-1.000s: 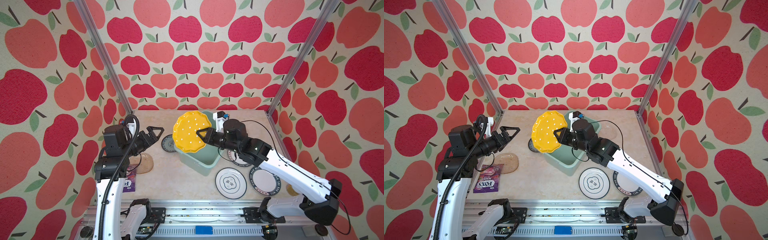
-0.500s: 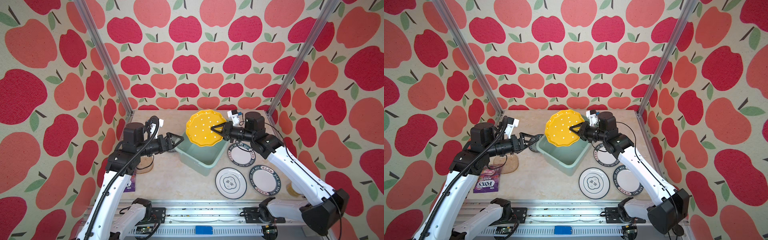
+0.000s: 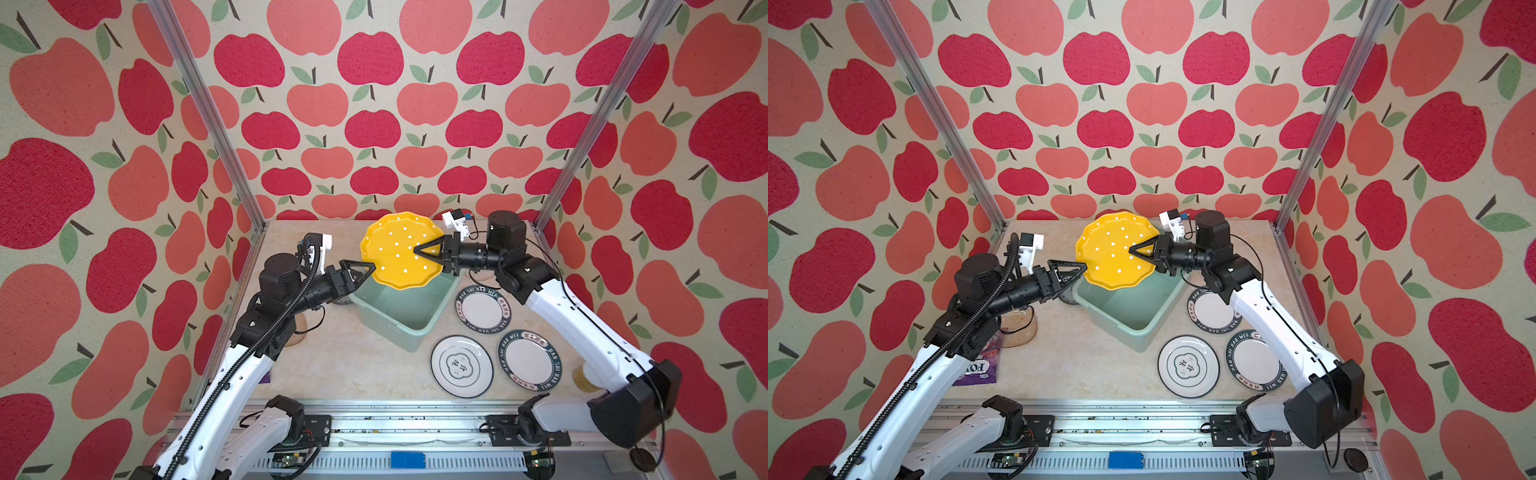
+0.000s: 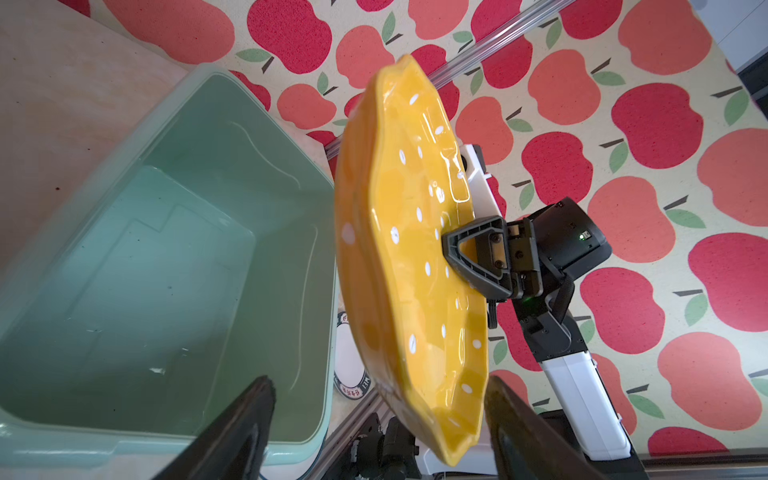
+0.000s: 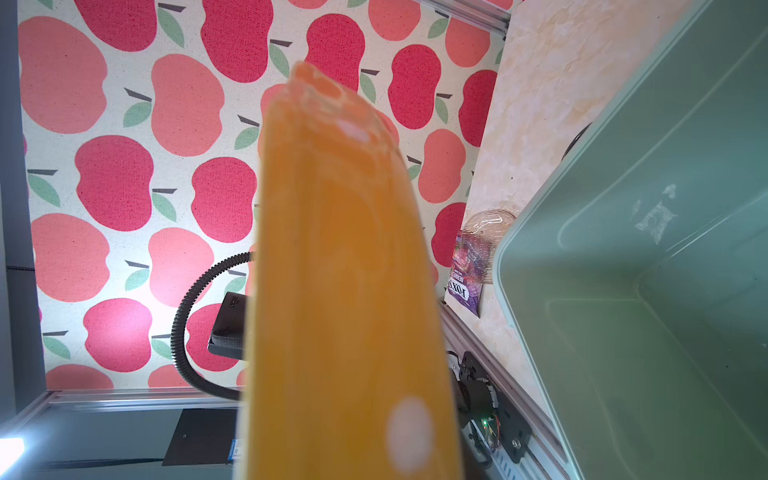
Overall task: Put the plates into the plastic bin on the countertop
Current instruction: 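Lift the yellow plate over the green bin with the left gripper while the right withdraws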
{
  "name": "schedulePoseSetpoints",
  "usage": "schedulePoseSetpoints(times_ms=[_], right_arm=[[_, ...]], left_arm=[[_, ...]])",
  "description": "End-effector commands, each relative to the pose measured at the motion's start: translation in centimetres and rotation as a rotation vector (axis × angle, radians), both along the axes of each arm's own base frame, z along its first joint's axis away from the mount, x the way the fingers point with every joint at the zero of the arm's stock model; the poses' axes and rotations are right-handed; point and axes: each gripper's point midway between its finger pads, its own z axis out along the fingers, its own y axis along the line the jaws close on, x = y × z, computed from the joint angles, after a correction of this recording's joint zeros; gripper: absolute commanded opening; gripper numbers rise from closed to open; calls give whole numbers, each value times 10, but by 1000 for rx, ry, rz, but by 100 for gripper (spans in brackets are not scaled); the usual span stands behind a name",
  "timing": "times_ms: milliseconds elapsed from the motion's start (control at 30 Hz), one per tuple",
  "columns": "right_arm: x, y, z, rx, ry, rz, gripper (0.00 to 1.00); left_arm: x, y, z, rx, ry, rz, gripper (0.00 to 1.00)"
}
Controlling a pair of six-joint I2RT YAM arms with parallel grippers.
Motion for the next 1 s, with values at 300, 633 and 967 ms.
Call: schedulePoseSetpoints(times_ms=[300, 633, 967], right_arm=[[-14, -2, 49, 105, -153, 52, 0], [-11, -5, 39, 78, -153, 19, 2], [5, -21, 35, -21, -197, -123, 63]], left_arm=[[17, -23, 23, -59, -52, -25, 49], [20, -33, 23, -65, -29, -47, 12], [16, -26, 12, -13, 21, 24, 0]])
